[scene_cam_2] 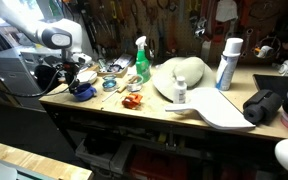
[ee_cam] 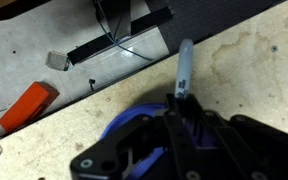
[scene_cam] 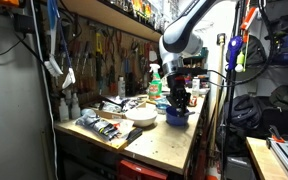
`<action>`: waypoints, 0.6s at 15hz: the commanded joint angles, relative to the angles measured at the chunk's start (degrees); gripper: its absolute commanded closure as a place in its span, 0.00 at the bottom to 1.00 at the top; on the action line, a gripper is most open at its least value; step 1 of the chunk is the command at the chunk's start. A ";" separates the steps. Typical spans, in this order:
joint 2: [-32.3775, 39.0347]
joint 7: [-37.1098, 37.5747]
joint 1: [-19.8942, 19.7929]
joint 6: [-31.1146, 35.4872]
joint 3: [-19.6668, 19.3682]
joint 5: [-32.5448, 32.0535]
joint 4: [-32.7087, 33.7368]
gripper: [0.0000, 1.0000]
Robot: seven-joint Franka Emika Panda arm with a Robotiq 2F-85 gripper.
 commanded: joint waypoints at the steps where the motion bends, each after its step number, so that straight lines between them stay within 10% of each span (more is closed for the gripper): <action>1: 1.54 4.02 0.08 1.01 -0.38 0.08 1.84 0.96; 3: 1.72 5.41 -0.06 0.60 -0.62 -0.08 2.68 0.95; 5: 2.16 7.05 -0.11 -0.02 -0.83 -1.39 3.41 0.60; 9: 1.84 8.17 -0.56 -0.93 -1.61 -2.46 4.08 0.31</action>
